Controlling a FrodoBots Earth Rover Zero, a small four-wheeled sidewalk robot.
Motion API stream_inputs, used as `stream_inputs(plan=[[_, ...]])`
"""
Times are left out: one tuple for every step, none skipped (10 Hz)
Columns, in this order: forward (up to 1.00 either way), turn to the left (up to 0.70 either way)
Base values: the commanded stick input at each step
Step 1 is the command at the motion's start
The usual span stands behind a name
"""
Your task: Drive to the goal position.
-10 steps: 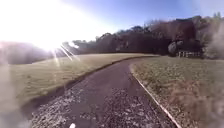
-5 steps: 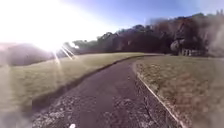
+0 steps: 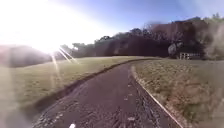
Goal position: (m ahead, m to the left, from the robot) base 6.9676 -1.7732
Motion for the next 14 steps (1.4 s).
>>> stream_inputs(plan=[[0.85, -0.13], [0.85, 0.00], [0.85, 0.00], [0.85, 0.00], [0.85, 0.00], [0.85, 0.00], [0.85, 0.00], [0.85, 0.00], [0.85, 0.00], [0.85, 0.00], [0.85, 0.00], [0.85, 0.00], [0.85, -0.01], [0.85, -0.05]])
